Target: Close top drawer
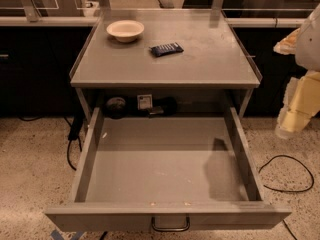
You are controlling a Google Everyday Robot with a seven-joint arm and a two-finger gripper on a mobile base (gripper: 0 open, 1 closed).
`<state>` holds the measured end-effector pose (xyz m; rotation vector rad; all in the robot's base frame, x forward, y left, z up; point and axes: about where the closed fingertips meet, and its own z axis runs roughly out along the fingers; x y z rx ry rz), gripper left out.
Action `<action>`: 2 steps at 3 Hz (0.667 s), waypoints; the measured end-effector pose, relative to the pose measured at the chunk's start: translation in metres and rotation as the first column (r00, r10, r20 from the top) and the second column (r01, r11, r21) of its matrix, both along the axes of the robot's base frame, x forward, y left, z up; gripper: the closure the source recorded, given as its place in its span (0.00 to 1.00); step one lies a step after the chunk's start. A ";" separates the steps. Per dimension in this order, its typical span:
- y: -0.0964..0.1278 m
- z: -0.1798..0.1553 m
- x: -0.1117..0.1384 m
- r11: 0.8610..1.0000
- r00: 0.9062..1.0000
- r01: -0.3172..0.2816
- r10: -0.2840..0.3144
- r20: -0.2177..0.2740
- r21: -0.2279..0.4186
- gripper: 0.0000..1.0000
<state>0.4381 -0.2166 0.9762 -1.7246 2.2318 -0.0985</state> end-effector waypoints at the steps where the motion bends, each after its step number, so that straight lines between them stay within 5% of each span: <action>1: 0.000 0.000 0.000 1.000 1.000 0.000 0.000 0.000 0.000 0.00; 2: 0.000 0.000 0.000 1.000 1.000 0.000 0.000 0.000 0.000 0.10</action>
Offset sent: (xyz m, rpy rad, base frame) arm 0.0000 0.0000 0.0000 0.0000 0.0000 0.0000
